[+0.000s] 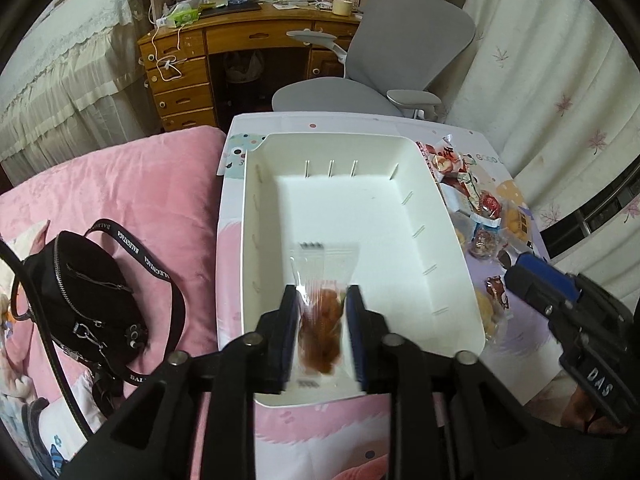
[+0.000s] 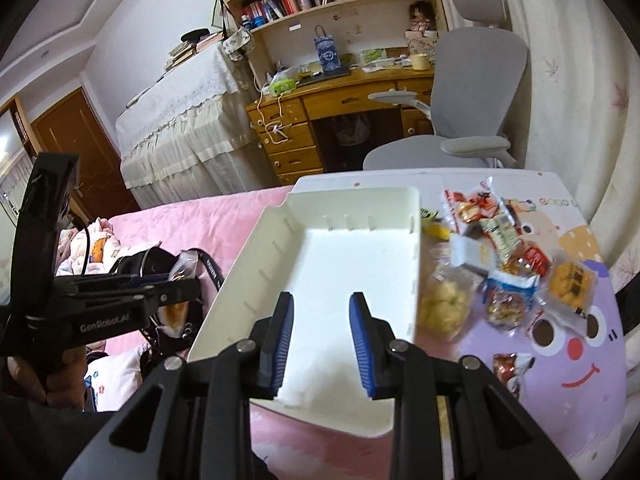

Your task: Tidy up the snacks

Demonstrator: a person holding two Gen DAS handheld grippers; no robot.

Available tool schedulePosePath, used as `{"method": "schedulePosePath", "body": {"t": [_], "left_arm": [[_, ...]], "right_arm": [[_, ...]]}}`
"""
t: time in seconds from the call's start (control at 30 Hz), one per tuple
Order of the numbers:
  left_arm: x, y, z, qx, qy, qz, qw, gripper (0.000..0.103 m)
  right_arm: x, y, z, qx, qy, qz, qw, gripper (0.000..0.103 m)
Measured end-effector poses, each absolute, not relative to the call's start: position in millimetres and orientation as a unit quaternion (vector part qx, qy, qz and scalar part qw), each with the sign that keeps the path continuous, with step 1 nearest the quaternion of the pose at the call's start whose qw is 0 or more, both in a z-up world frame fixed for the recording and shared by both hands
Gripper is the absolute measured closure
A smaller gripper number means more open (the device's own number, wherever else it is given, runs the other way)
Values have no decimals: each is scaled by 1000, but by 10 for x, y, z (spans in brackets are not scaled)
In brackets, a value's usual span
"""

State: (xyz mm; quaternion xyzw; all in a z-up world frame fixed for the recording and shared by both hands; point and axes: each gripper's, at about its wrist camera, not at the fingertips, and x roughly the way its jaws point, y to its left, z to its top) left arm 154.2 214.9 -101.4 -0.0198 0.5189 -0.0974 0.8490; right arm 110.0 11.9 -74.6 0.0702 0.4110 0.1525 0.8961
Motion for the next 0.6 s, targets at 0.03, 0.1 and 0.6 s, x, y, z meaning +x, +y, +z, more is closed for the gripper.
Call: {"method": "schedulePosePath", "body": {"t": [0.03,0.1,0.6], "left_arm": [[1541,2158,-1024,-22,520,-99,848,52],[1531,2165,-1041,-25,521,-102,847,34],[1362,1735,-1112,-10,532,-150,833,28]], "right_arm": [[1093,141,-763,71,414,152,895,74],[1067,168,-791,74,419,150,892,74],[780,-119,-910,97,454,105,880,74]]}}
